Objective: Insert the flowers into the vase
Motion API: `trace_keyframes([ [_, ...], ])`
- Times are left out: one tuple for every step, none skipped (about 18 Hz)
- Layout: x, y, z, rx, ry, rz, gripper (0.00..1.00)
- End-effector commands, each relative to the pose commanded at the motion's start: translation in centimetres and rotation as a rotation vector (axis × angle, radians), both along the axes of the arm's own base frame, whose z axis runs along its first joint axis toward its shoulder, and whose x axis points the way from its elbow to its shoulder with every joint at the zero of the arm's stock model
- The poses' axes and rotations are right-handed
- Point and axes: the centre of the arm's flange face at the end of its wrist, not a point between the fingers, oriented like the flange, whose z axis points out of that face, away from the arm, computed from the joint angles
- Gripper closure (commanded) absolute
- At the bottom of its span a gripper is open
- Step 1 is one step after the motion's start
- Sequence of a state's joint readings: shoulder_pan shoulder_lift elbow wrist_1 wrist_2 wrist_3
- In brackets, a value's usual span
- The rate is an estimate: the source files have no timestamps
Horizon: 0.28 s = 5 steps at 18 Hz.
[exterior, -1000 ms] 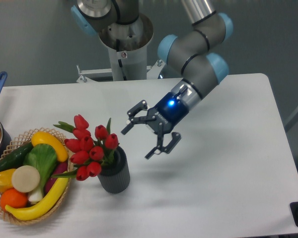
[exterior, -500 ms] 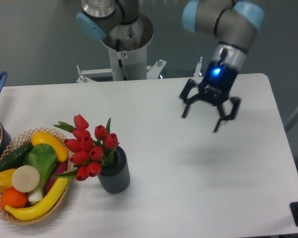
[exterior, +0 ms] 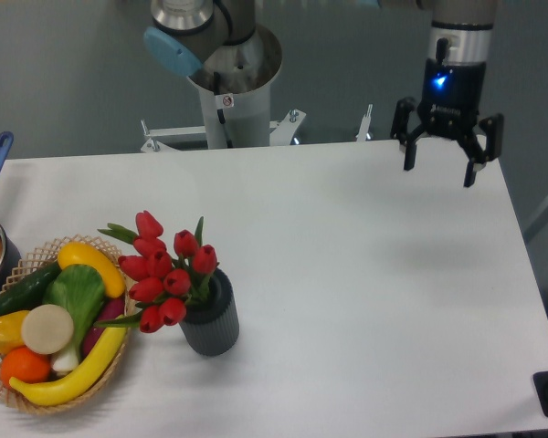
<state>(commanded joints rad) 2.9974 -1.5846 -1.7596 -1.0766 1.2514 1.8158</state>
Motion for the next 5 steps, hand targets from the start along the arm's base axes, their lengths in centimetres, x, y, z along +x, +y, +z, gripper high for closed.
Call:
trace_keyframes([
  [0.0, -0.3, 0.2, -0.03, 0.006, -0.031, 0.0],
  [-0.2, -1.0, 0.1, -0.053, 0.003, -0.049, 0.0],
  [-0.3, -1.7, 0.0, -0.068, 0.006, -0.074, 0.0],
  [-0.2, -1.8, 0.1, -0.069, 0.008, -0.078, 0.0],
  [-0.1, -1.9, 0.1, -0.069, 0.008, -0.075, 0.0],
])
